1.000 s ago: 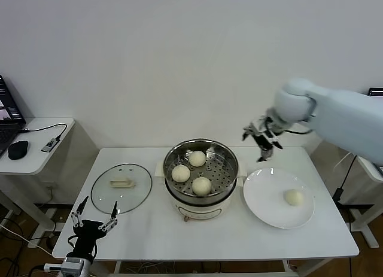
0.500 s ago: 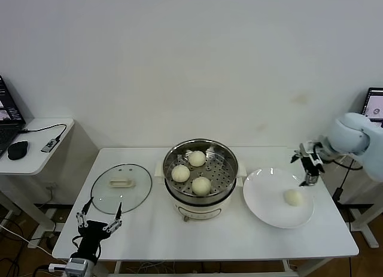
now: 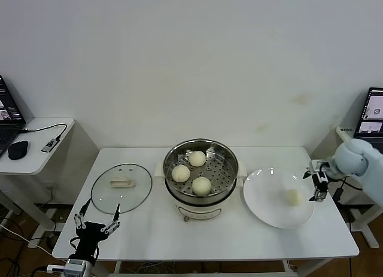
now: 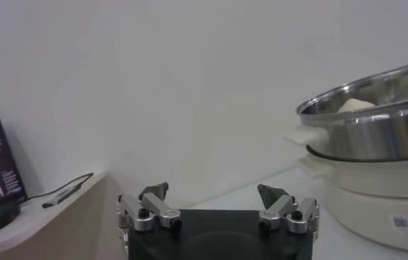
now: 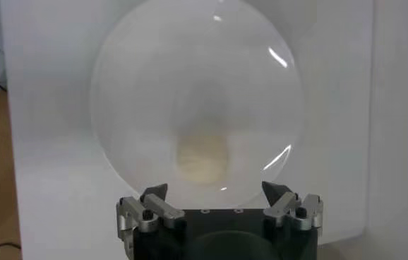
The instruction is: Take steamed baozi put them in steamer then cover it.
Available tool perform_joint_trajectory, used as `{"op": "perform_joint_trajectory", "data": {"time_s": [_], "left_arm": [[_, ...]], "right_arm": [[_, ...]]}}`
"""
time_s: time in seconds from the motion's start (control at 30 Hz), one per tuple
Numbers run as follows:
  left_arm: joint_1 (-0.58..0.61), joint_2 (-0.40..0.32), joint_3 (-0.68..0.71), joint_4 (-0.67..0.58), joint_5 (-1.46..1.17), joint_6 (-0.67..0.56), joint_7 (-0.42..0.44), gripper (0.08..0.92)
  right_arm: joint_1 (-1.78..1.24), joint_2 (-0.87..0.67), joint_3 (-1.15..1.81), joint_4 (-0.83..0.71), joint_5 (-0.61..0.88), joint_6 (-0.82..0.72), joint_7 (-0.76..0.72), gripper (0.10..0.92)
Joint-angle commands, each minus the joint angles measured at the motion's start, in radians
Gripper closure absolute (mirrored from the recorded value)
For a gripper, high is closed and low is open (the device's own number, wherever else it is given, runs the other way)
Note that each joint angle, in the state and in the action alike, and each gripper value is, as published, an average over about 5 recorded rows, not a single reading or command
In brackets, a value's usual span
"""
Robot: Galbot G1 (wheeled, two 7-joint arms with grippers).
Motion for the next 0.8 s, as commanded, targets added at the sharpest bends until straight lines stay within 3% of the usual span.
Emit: {"op": "perform_joint_trajectory", "data": {"time_s": [0.03,0.47,0.8], "left_arm": [[-0.001,0.001,-0.002,0.003,-0.001,0.001,0.001,0.177],[-0.005,-0.002,-0.005,0.018,-0.004,-0.002,0.0,0.177],[-0.008,-0.005,-0.003,0.023,-0.004,-0.003,-0.001,0.177]], "right_arm": [[-0.11,0.111,0.094,-0.142,-0.06,0.034,0.018,0.203],[-0.113,0.186,0.095,-0.206,-0.097,0.031,0.032,0.206],[-0.113,0.19,0.103,-0.211,-0.121,0.02,0.034,0.316]]}}
